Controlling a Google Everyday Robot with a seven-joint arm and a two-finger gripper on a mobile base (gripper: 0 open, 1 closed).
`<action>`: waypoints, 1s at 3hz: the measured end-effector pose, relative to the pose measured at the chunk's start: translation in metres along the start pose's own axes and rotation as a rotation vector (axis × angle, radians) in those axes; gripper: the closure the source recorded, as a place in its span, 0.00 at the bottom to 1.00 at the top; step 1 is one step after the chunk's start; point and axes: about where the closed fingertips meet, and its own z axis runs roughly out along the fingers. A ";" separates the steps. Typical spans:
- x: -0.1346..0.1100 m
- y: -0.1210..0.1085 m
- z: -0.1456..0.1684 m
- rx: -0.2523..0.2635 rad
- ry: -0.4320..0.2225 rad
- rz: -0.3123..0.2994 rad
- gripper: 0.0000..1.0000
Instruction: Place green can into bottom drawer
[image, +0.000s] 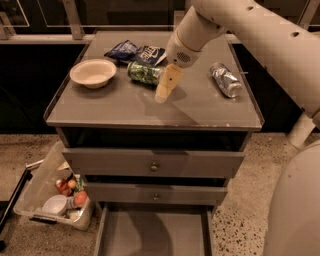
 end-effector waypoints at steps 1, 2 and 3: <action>-0.011 -0.014 0.016 0.003 -0.016 0.003 0.00; -0.020 -0.027 0.033 0.006 -0.040 0.002 0.00; -0.024 -0.037 0.052 0.007 -0.046 0.013 0.00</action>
Offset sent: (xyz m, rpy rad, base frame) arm 0.0597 0.0368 -0.0129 0.0671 -0.0331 0.0049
